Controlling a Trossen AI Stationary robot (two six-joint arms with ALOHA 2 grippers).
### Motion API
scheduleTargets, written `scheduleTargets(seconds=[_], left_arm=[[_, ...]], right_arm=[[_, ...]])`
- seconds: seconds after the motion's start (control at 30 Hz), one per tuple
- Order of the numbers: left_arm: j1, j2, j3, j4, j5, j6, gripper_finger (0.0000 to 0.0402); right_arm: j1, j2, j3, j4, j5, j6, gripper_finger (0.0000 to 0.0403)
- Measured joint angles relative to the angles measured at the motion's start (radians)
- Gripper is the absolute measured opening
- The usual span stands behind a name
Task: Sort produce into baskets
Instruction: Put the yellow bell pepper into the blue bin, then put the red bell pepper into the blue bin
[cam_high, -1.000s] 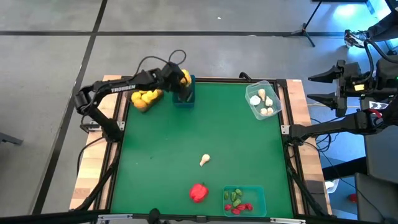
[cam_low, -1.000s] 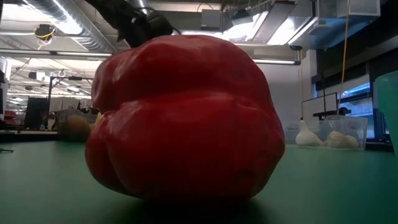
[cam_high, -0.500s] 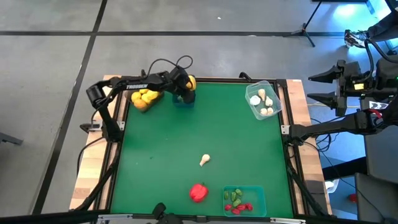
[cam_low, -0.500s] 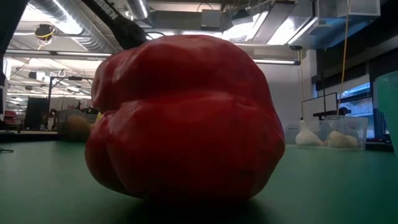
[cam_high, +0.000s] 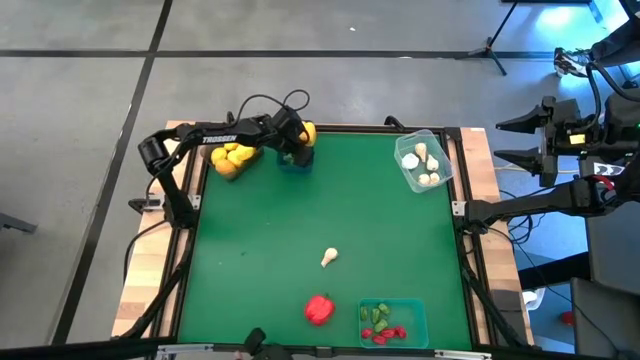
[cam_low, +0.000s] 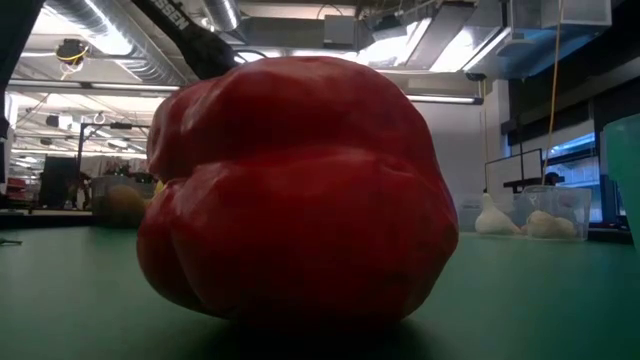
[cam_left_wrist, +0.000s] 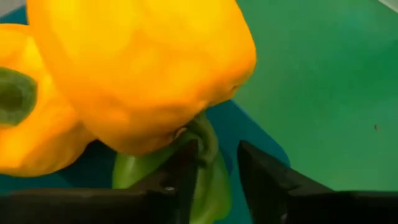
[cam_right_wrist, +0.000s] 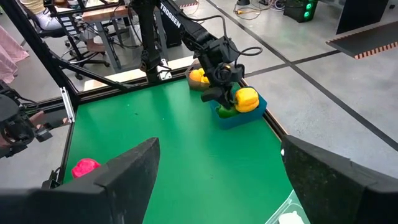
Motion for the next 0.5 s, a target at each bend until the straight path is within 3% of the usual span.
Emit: scheduleTargets(seconds=[0.3,0.5], left_arm=[[0.0,-0.007,0.001,-0.021,0.002,-0.052,0.0204],[-0.012,-0.083,-0.002,-0.111,-0.006,-0.017,0.0227]], right_arm=[[0.0,0.0,0.0,0.0,0.0,-0.001,0.0328],[0.0,0.0,0.0,0.0,-0.001,-0.003,0.0328]])
